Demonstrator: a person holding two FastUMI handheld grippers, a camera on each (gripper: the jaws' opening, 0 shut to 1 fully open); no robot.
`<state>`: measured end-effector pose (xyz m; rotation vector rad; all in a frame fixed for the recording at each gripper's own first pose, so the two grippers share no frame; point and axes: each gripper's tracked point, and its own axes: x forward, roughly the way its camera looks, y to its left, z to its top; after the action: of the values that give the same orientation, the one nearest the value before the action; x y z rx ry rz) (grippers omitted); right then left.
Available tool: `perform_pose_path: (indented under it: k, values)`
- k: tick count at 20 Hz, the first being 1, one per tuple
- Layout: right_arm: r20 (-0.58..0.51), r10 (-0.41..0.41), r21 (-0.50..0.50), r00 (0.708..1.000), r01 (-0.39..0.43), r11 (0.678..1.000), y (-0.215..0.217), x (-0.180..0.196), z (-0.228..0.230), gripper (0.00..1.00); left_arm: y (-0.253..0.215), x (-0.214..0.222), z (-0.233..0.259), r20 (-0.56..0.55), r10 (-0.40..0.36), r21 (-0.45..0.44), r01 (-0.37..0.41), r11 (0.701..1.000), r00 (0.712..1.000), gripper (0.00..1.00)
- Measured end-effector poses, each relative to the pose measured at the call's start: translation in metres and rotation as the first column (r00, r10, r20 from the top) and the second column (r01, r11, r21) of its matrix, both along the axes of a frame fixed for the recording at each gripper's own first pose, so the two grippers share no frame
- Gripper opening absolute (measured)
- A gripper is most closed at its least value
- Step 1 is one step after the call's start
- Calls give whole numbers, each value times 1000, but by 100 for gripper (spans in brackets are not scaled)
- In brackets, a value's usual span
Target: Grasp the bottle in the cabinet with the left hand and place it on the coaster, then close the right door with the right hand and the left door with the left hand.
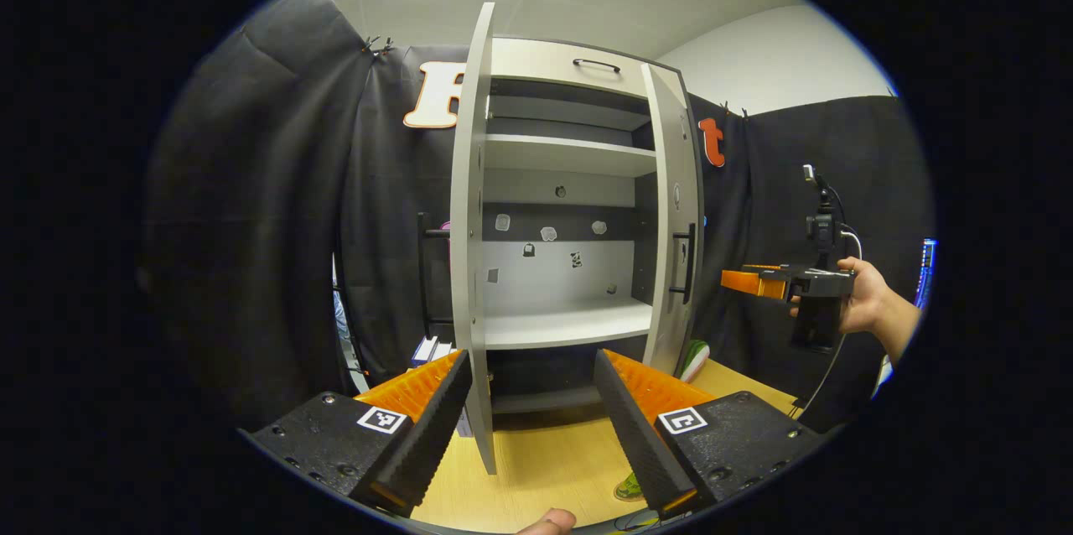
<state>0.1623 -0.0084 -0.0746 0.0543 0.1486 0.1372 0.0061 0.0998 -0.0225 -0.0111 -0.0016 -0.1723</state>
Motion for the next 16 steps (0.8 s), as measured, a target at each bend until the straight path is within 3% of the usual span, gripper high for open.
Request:
perform_pose_path:
  k: [4, 5, 9, 16]
  values:
    - [-7, 5, 10, 1000, -5, 1000, 2, -29, -4, 92, 16, -6, 1, 10, 67, -5, -67, 998, 998, 94]
    - [-6, 9, 15, 1000, -9, 1000, 3, -37, -4, 88, 22, -14, 0, 10, 77, -17, -77, 997, 997, 90]
    - [4, 11, 16, 1000, -11, 1000, 7, -68, -4, 88, 49, -15, -5, -8, 137, 2, -137, 991, 991, 94]
    - [66, -55, 17, 996, 54, 998, -1, -102, 17, 91, 95, 17, -6, -27, 123, -1, -123, 992, 992, 92]
